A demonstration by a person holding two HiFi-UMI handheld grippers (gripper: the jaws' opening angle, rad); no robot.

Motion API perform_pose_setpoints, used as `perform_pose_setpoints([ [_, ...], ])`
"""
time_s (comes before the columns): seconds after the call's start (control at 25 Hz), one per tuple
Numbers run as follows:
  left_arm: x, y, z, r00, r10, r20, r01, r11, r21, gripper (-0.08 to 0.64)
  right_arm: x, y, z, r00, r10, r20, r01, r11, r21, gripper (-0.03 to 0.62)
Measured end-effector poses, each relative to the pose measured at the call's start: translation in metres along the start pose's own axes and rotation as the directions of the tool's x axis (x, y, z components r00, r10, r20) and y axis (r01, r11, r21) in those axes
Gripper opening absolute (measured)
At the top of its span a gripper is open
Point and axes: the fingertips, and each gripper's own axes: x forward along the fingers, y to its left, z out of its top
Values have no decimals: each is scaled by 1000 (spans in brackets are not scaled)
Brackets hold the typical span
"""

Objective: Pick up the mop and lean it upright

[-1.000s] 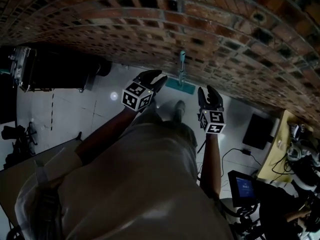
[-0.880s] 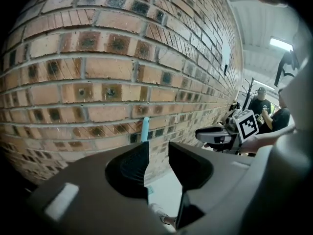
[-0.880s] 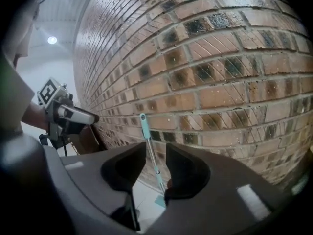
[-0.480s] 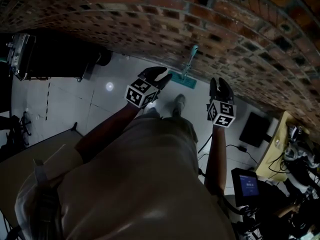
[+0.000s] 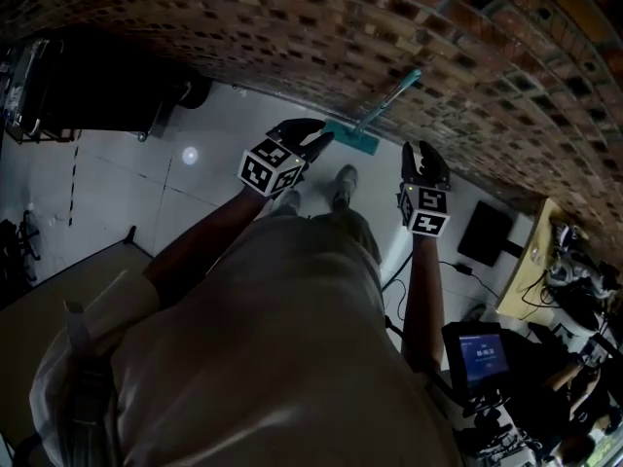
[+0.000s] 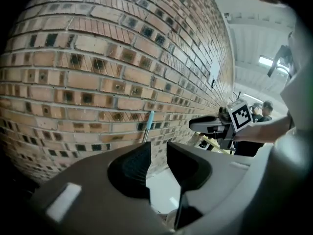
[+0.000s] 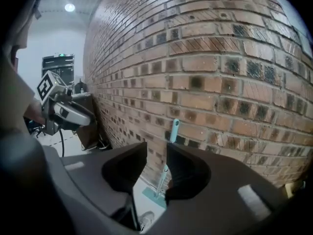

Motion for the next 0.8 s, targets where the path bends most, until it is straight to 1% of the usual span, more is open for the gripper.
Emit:
perform_pose_setpoints([
  [0.08, -14, 0, -5, 1000, -2, -2, 2, 997, 77, 107, -8, 19, 6, 1000, -3, -1, 3, 1000, -20, 123],
  [0.16, -26, -2, -5, 1000, -6, 13, 4, 987, 160, 92, -17, 35, 10, 1000, -13, -2, 13, 999, -43, 131],
  [0.24, -40, -6, -4, 999, -18, 32, 11, 977, 212, 70, -28, 49, 12, 1000, -27, -1, 27, 998, -52, 140],
  [0.32, -53, -12, -3, 998, -37, 47, 25, 969, 245, 41, -39, 62, 15, 999, -44, 5, 44, 997, -58, 141],
  [0.4, -63, -17, -3, 996, -66, 56, 49, 965, 259, 21, -49, 73, 16, 998, -63, 12, 63, 996, -64, 141],
  [0.52, -73, -22, -14, 992, -112, 55, 95, 965, 245, 21, -67, 91, 11, 996, -85, 19, 86, 995, -58, 141],
  [0.64, -79, -26, -30, 987, -158, 30, 147, 964, 221, 21, -85, 101, 2, 994, -104, 23, 105, 994, -41, 141],
  [0.8, -86, -34, -50, 979, -204, -11, 201, 954, 221, 20, -109, 98, -14, 989, -148, 18, 148, 989, -24, 141],
])
